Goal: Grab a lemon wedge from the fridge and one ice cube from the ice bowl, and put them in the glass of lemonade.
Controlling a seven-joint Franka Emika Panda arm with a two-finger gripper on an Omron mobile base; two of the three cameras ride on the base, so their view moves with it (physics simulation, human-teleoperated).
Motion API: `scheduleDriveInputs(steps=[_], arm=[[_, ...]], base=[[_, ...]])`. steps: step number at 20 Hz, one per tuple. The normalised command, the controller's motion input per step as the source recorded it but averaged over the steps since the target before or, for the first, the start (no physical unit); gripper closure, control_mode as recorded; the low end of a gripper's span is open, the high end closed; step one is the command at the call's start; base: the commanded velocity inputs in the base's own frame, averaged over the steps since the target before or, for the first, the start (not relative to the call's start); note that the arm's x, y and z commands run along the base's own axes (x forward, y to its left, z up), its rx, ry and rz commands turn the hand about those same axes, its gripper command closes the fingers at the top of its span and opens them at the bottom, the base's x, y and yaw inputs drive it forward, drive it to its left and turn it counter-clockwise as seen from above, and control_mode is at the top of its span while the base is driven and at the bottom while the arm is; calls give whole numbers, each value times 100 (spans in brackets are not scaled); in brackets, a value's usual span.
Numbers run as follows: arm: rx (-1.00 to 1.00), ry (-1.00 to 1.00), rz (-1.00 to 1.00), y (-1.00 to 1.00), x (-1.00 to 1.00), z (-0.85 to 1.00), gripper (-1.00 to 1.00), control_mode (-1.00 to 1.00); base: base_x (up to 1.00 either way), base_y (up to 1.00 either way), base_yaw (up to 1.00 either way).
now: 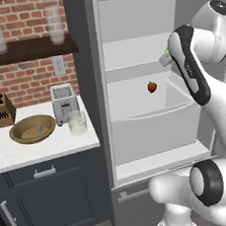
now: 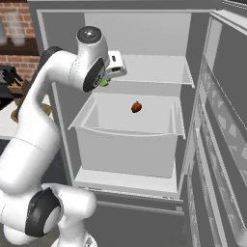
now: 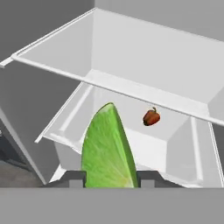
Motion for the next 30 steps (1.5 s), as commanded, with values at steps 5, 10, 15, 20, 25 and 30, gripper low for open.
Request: scheduleDriveInputs(steps=[5, 10, 15, 20, 25, 30], arm=[[-2, 6, -11, 11, -92, -49, 100, -100], [-2, 7, -4, 12, -62, -55, 100, -100], [-2, 18, -6, 18, -24, -43, 100, -100], [0, 28, -9, 4, -9, 0, 100, -100], [0, 17, -10, 0, -21, -21, 100, -100], [0, 1, -10, 0, -46, -43, 100, -100]], base=[[0, 0, 0], [0, 0, 0], [0, 0, 0], [0, 0, 0], [0, 0, 0], [0, 0, 0]])
